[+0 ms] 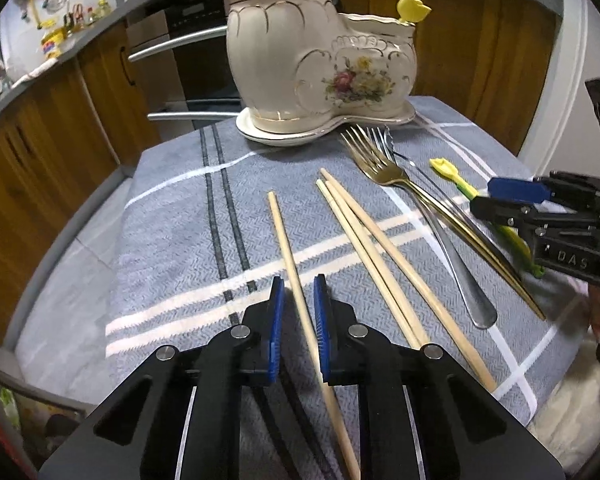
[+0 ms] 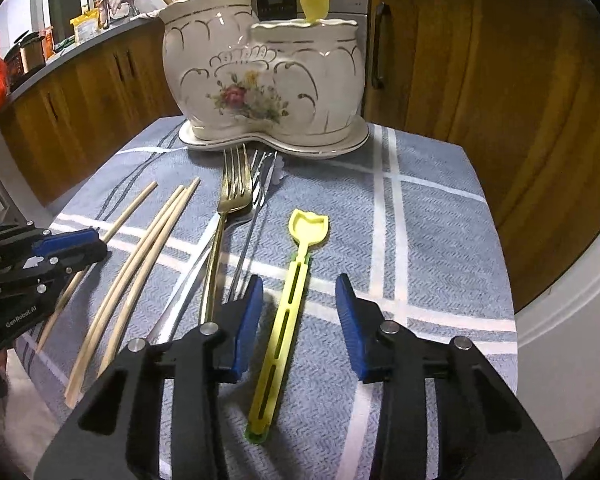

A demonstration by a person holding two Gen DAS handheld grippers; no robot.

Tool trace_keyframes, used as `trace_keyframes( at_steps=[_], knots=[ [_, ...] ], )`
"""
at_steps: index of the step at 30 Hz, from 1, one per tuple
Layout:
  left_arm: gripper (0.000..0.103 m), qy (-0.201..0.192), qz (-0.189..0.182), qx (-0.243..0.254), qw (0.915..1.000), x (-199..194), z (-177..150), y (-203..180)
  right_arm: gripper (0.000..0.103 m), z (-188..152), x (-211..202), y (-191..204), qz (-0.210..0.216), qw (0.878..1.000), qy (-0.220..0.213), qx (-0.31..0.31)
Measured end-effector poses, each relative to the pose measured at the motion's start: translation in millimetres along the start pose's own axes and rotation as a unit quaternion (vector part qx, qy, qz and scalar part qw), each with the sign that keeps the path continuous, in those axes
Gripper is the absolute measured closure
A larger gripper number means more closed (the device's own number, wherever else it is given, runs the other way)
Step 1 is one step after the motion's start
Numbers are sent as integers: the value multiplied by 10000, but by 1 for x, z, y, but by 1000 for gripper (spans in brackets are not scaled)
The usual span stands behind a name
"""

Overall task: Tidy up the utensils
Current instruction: 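Grasp a second chopstick with the left tool while the right tool grasps the other yellow utensil, then carry the chopstick over the tall cup while the right tool carries the yellow utensil over the small cup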

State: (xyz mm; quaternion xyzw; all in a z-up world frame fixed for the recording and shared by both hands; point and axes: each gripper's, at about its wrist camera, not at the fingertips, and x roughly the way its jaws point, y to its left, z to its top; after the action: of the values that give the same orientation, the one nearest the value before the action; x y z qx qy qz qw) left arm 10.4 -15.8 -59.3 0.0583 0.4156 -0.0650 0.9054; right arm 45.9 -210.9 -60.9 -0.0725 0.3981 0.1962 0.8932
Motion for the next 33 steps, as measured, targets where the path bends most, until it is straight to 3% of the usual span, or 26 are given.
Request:
trace_keyframes(
  at_steps=[6, 8, 10, 30, 33],
  knots=[
    [92, -40, 51, 26, 10000, 2, 1, 1, 79, 4, 4, 2, -40, 10000, 11, -29],
    [96, -74, 38, -12, 10000, 2, 1, 4, 90, 4, 5, 3, -8, 10000, 14, -14],
    [96, -97, 6, -23, 10000, 3, 1, 6, 93, 5, 5, 2, 29, 10000, 11, 24],
    [98, -515, -173, -48, 9985, -4, 23, 7, 93, 25, -17, -25, 366, 9961, -682, 429],
    [98, -757, -264, -61, 9968, -16, 29, 7, 93, 28, -22, -30, 390, 9943, -850, 515]
  ],
)
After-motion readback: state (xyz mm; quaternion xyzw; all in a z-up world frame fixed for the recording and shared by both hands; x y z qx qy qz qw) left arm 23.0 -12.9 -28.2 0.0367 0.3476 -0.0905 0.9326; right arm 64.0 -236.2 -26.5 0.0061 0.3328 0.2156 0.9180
